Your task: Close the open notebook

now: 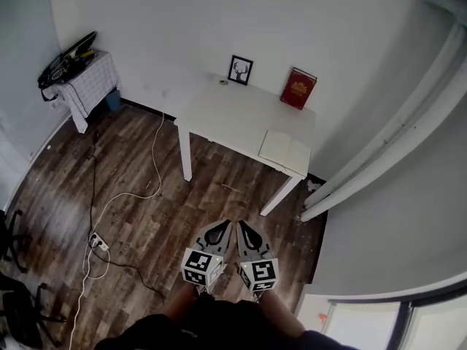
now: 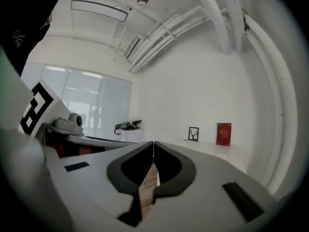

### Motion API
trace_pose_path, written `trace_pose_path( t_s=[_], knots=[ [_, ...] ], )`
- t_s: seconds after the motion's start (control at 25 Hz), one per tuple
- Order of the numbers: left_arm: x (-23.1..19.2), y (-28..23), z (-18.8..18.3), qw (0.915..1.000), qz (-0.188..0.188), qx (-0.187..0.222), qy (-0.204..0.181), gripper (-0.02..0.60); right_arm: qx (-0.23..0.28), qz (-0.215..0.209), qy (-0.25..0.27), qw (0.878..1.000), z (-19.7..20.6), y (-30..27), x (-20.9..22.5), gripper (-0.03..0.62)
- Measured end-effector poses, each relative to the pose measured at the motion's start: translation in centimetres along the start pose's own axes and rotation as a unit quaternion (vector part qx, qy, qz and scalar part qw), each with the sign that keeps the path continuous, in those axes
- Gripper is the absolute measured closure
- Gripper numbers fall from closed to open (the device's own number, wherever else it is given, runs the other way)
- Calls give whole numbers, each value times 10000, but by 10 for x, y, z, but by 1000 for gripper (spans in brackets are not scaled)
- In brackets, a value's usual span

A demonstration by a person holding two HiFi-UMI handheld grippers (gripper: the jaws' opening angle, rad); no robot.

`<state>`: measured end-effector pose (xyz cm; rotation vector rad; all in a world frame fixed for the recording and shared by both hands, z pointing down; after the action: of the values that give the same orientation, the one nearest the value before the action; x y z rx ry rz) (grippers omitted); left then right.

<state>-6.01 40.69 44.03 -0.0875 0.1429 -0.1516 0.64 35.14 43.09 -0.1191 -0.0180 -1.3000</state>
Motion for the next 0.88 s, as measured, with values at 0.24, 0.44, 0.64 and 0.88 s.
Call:
trace_pose_path(
  t_s=[0.24,0.44,0.64,0.88],
  knots=[
    [-17,-26,5,9998,141,-122,98,578,-62,170,3,9998,-2,-22,21,571],
    [-13,-67,18,9988,275,-382,135,578,-135,318,-216,9992,10,-40,63,571],
    [-22,-128,7,9988,272,-401,-89,578,61,382,-361,9986,2,-78,121,571],
    [-18,-233,-27,9984,434,-248,-276,578,426,441,-264,9978,-36,-115,209,571]
  ],
)
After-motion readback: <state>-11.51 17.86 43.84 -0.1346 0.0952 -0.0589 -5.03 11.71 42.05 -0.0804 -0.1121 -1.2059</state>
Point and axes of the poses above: the fingertips, and each gripper's own axes: y backward along the fingers, x to its right, z out of its underside, the point moved 5 cm from there along y, backward along the fingers, and after that the axes turned 8 degrees about -y, right-handed, at the moved point
